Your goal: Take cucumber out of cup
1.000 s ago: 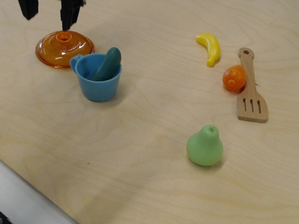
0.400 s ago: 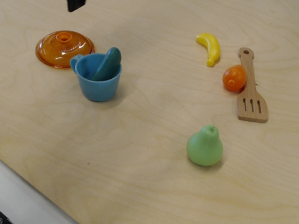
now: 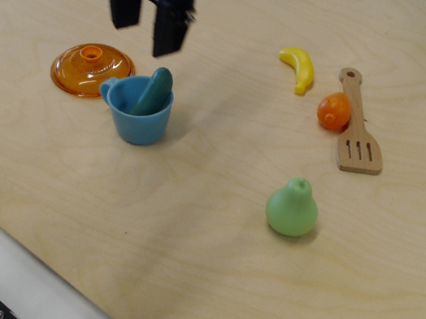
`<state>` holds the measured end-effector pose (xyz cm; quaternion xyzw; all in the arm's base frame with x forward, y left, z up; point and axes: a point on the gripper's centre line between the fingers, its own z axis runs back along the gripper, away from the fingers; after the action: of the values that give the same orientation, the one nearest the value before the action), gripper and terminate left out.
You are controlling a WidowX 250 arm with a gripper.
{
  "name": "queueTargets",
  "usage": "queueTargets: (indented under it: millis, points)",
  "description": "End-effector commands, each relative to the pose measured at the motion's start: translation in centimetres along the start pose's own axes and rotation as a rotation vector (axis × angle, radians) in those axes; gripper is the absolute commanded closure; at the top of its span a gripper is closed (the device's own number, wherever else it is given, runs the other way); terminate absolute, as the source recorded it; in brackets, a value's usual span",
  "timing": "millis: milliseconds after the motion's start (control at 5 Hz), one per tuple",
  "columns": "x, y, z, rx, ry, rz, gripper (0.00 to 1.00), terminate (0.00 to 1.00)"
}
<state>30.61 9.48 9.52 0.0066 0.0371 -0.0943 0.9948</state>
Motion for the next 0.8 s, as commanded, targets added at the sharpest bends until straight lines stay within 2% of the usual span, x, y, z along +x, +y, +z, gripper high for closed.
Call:
queueTargets:
  millis: [0,600]
  points:
    - [0.5,-0.9,0.0,0.035,-0.016,-0.023,0.00,0.00]
    - [1.0,-1.0,-2.6,0.025,0.020,-0.036,0.00,0.00]
